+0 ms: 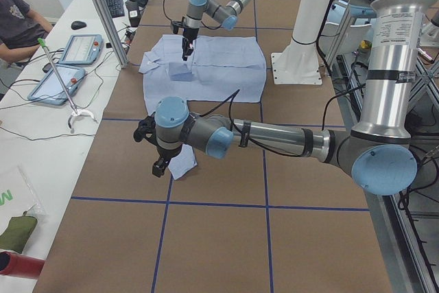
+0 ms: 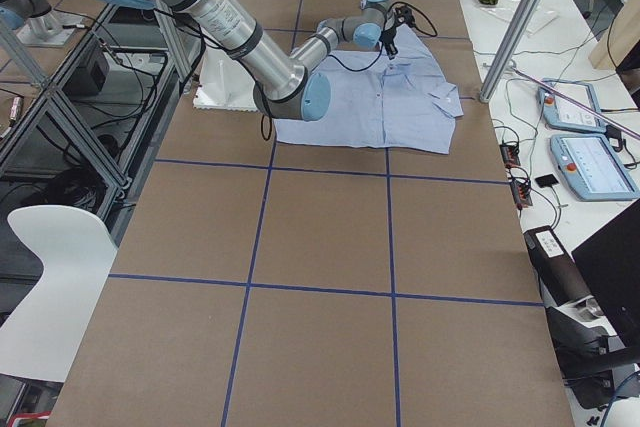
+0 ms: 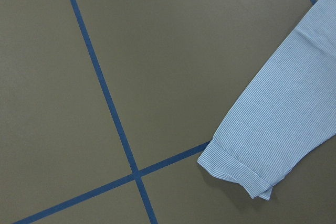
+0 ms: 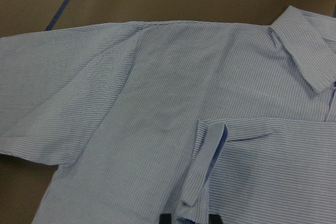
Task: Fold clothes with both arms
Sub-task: 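Lay the sleeve across the shirt front and open the right gripper, then raise the right gripper away while the left gripper grasps the other cuff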
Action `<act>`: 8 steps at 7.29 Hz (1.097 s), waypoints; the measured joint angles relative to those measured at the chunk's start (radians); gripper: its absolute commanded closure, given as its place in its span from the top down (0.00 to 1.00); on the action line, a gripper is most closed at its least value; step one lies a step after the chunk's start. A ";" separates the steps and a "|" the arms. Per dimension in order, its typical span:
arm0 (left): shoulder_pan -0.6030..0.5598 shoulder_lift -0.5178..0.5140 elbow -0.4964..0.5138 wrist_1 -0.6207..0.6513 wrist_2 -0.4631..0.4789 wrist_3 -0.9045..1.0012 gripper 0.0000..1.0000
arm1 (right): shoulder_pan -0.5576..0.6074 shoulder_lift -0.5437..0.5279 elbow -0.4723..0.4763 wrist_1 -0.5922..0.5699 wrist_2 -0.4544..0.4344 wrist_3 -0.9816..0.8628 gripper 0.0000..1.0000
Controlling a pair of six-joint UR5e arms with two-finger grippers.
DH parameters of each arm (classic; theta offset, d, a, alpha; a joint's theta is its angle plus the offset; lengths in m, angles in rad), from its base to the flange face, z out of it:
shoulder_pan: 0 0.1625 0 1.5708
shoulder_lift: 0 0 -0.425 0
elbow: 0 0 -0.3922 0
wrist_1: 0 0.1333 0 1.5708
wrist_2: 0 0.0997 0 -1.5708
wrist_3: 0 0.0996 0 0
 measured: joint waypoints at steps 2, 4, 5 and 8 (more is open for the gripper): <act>0.000 0.000 0.006 -0.002 0.000 0.000 1.00 | -0.046 0.050 -0.008 -0.025 -0.073 0.031 1.00; 0.000 0.000 0.008 -0.006 0.000 -0.017 0.99 | -0.052 0.057 0.018 -0.085 -0.079 0.042 1.00; 0.000 0.001 0.015 -0.035 0.000 -0.065 0.99 | -0.045 0.053 0.071 -0.177 -0.058 0.044 1.00; 0.050 0.035 0.098 -0.355 0.041 -0.426 0.99 | 0.041 -0.101 0.406 -0.494 0.089 0.045 1.00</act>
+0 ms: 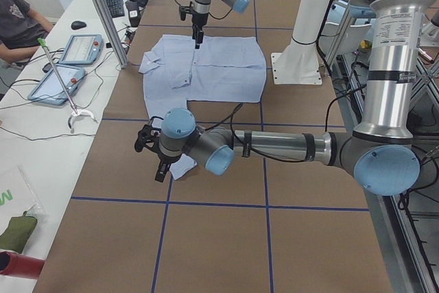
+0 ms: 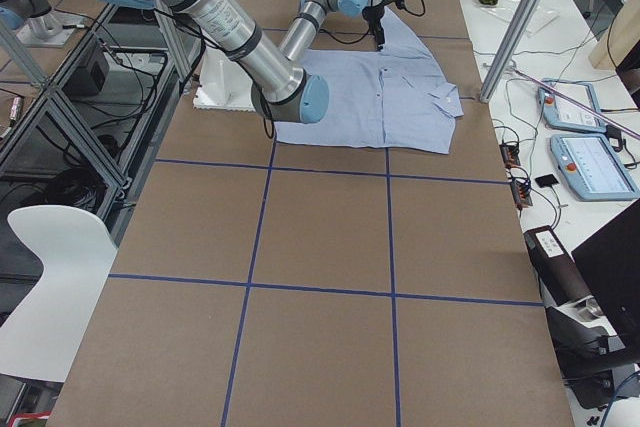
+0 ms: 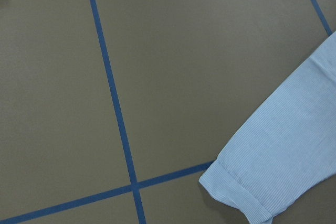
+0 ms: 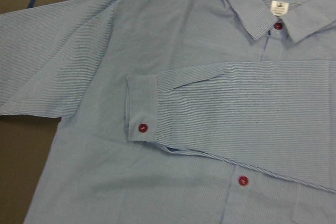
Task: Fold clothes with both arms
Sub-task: 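Raise the right gripper away while the left gripper grasps the other cuff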
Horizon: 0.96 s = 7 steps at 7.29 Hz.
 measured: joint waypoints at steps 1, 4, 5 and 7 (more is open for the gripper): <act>0.058 0.019 0.012 -0.098 0.058 -0.146 0.99 | 0.031 -0.090 0.114 -0.051 0.018 0.000 1.00; 0.259 0.067 0.017 -0.311 0.252 -0.569 0.96 | 0.123 -0.253 0.333 -0.225 0.049 -0.060 1.00; 0.335 0.075 0.018 -0.340 0.331 -0.691 0.92 | 0.171 -0.270 0.363 -0.280 0.092 -0.114 1.00; 0.459 0.079 0.017 -0.355 0.461 -0.860 0.82 | 0.282 -0.316 0.391 -0.340 0.188 -0.255 1.00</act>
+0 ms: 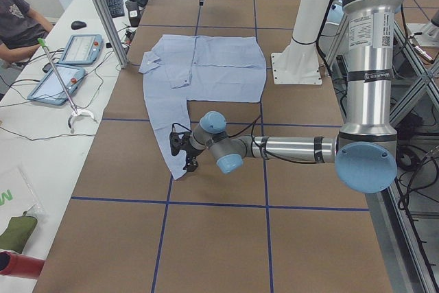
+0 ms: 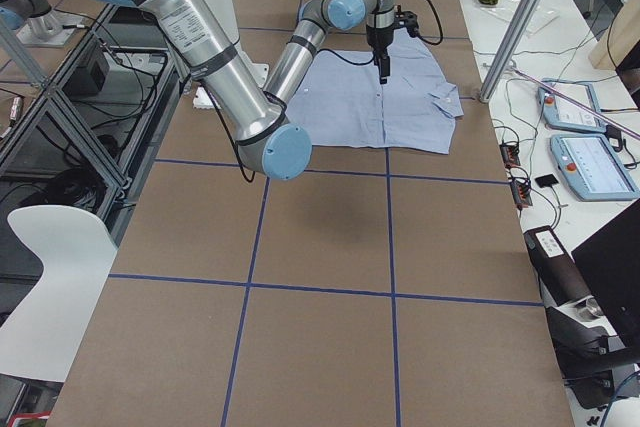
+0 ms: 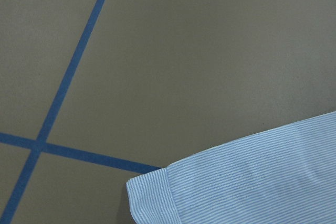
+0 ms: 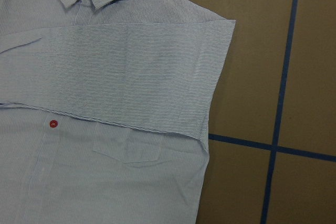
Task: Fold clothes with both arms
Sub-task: 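Raise the right gripper away while the left gripper grasps the other cuff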
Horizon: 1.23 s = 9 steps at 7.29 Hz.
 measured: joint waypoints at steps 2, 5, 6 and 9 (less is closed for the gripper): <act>0.044 0.008 0.004 -0.001 0.050 -0.046 0.74 | 0.059 -0.052 0.025 -0.012 0.041 -0.097 1.00; 0.050 0.016 0.032 0.000 0.078 -0.052 0.55 | 0.067 -0.063 0.029 -0.012 0.050 -0.117 1.00; 0.051 0.016 0.038 0.000 0.084 -0.053 0.52 | 0.067 -0.063 0.030 -0.012 0.050 -0.118 1.00; 0.052 0.010 0.050 0.000 0.088 -0.054 0.44 | 0.065 -0.063 0.029 -0.010 0.050 -0.118 1.00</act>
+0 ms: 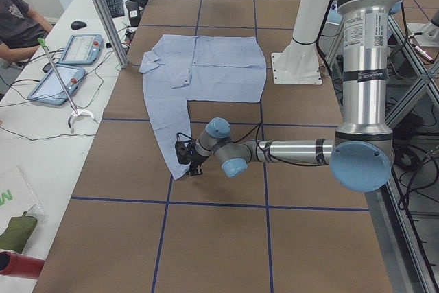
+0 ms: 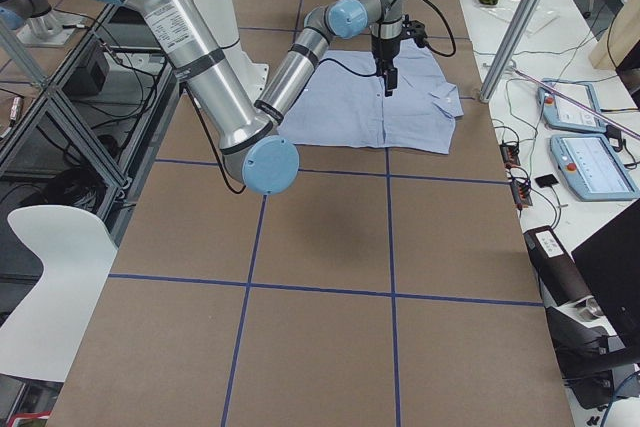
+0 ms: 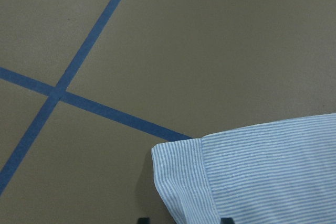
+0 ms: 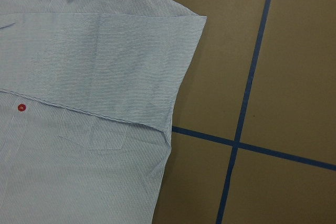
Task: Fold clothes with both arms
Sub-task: 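Raise the right gripper away while the left gripper grasps the other cuff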
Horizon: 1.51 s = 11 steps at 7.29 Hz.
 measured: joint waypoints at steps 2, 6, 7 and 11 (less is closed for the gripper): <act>0.001 -0.002 0.002 0.001 0.000 0.000 0.42 | -0.001 -0.001 -0.001 0.002 0.000 0.000 1.00; 0.004 -0.008 0.010 0.002 0.000 -0.001 0.40 | -0.003 -0.002 -0.002 0.003 -0.001 -0.001 1.00; 0.006 -0.009 0.011 0.002 0.000 -0.001 0.36 | -0.003 -0.003 -0.002 0.003 -0.002 -0.001 1.00; 0.019 -0.011 0.011 0.002 0.000 -0.002 0.00 | -0.003 -0.004 0.000 0.003 -0.004 -0.002 1.00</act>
